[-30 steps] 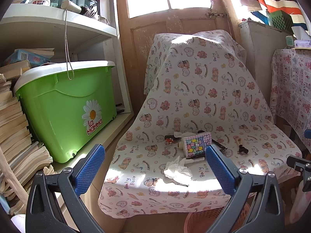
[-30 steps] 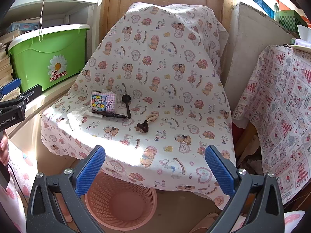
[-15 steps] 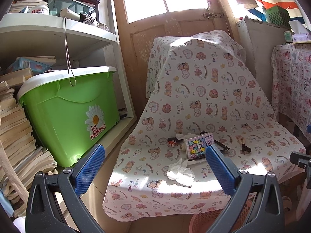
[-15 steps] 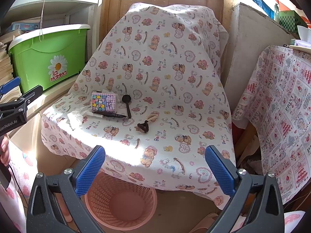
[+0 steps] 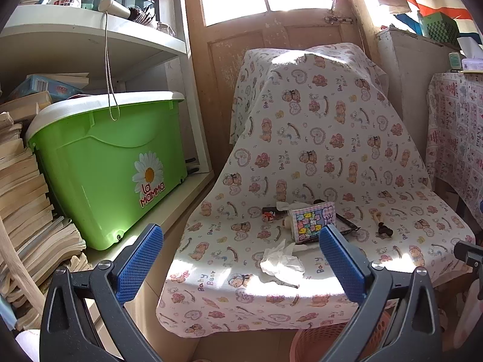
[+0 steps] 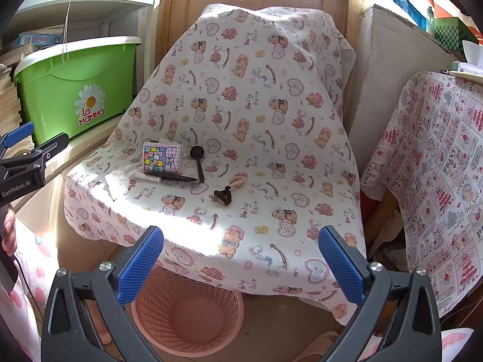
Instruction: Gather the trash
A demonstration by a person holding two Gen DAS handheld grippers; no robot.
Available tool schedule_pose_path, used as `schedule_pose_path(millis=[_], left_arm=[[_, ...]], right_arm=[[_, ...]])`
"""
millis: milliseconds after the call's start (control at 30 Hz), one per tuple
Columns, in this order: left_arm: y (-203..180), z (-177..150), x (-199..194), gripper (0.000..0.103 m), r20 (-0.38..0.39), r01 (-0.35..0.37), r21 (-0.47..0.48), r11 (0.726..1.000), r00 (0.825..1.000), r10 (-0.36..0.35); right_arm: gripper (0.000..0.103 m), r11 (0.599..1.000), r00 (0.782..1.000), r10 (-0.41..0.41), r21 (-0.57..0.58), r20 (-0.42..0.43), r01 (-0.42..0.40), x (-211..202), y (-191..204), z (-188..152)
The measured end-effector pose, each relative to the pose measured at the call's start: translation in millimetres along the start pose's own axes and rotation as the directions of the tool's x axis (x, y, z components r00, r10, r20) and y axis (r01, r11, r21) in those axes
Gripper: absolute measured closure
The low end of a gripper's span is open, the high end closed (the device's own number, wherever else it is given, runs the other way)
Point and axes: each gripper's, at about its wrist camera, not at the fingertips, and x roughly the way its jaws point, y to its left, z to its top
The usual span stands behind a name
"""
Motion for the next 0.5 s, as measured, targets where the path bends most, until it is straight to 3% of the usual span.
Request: schedule_pose_path(millis=[233, 500], left_arm=[[-3.9, -0.8, -2.6, 0.001, 0.007, 0.013, 0.010, 1.000, 1.000, -0.013], [0.4, -4.5, 5.2, 0.000, -0.056, 0.051, -0.056, 0.997, 0.997, -0.054]], right_arm=[[0.000, 1.000, 1.000, 0.001, -0.005, -0.003, -0.001, 0.5, 3.2, -2.0], [0.000, 1.000, 0.999, 0.016, -0.003, -0.045, -0.016, 9.2, 6.9, -5.5]])
